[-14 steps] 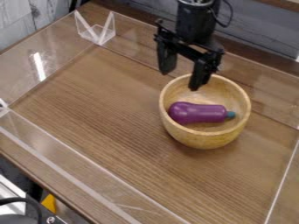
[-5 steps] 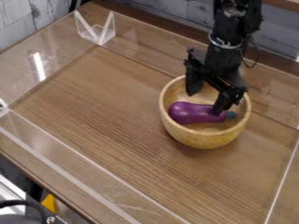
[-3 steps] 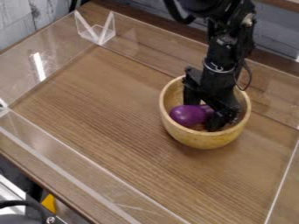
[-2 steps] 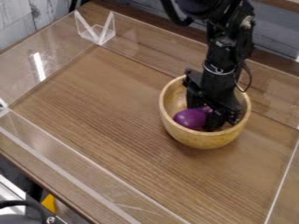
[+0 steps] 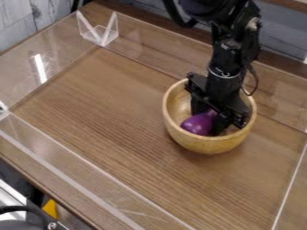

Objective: Remove the purple eggplant from inside the brown bowl and put it on the table

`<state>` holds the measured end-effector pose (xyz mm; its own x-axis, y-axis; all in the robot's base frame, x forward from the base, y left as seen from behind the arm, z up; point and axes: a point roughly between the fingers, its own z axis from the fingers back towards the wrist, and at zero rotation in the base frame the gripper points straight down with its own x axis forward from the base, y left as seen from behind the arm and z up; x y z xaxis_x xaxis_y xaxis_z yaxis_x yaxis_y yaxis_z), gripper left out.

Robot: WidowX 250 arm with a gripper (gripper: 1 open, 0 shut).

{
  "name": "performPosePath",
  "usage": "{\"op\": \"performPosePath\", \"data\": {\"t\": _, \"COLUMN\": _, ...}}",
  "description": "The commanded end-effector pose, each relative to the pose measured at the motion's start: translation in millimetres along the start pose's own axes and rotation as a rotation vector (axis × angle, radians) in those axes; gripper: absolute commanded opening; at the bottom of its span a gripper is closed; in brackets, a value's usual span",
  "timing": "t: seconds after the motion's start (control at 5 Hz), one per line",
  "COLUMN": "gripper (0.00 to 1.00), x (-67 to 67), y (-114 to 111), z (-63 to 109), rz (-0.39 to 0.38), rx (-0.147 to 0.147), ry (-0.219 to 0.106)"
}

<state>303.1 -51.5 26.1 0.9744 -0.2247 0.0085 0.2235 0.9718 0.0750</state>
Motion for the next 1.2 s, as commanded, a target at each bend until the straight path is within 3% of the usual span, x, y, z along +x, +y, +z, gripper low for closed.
{"op": "performPosePath", "data": {"t": 0.0, "gripper": 0.00, "x": 5.0, "y": 3.3, "z": 15.4, "rz": 0.062, "rx": -0.009, "ry": -0.055}}
{"op": "performPosePath", "data": {"t": 0.4, "gripper": 0.00, "x": 5.1, "y": 24.7, "z": 18.3, "rz": 0.178, "rx": -0.024, "ry": -0.048}}
{"op": "performPosePath", "data": {"t": 0.8, "gripper": 0.00, "x": 9.7, "y": 24.6, "z": 15.5, "rz": 0.104, "rx": -0.042, "ry": -0.053}}
{"op": "performPosePath", "data": {"t": 1.0, "gripper": 0.00, "x": 10.5, "y": 33.3, "z": 18.8, "rz": 0.166, "rx": -0.048, "ry": -0.052}}
